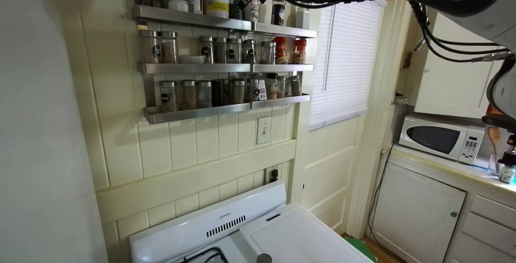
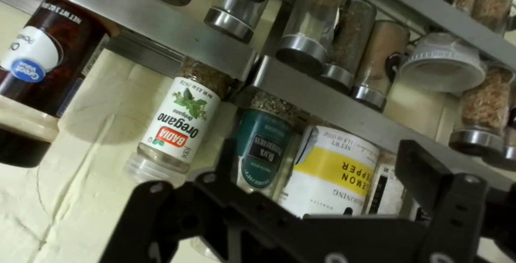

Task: Remove one bottle from the top shelf

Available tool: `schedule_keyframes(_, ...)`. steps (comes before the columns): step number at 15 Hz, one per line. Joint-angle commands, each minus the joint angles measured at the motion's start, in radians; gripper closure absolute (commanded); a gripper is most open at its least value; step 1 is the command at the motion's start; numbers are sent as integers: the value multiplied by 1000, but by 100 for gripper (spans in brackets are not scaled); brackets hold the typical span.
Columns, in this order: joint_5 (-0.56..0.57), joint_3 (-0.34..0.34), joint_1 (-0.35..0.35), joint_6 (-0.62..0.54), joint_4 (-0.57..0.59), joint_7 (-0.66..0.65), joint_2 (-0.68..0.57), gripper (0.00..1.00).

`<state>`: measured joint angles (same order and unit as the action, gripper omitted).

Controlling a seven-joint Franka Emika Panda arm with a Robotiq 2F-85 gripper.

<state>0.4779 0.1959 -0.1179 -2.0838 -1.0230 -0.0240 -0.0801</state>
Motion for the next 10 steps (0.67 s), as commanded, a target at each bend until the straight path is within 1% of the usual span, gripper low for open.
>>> schedule_keyframes(1,-1,3,-1,-4,25,-40,-15,0)
schedule_keyframes(3,-1,7,-3,-6,62,-81,-37,0)
schedule_keyframes(6,-1,8,-6,-6,81,-94,-48,0)
schedule_keyframes(7,-11,8,-5,-65,94,-137,-68,0)
schedule_keyframes(10,52,5,-29,-180,116,-291,-118,0)
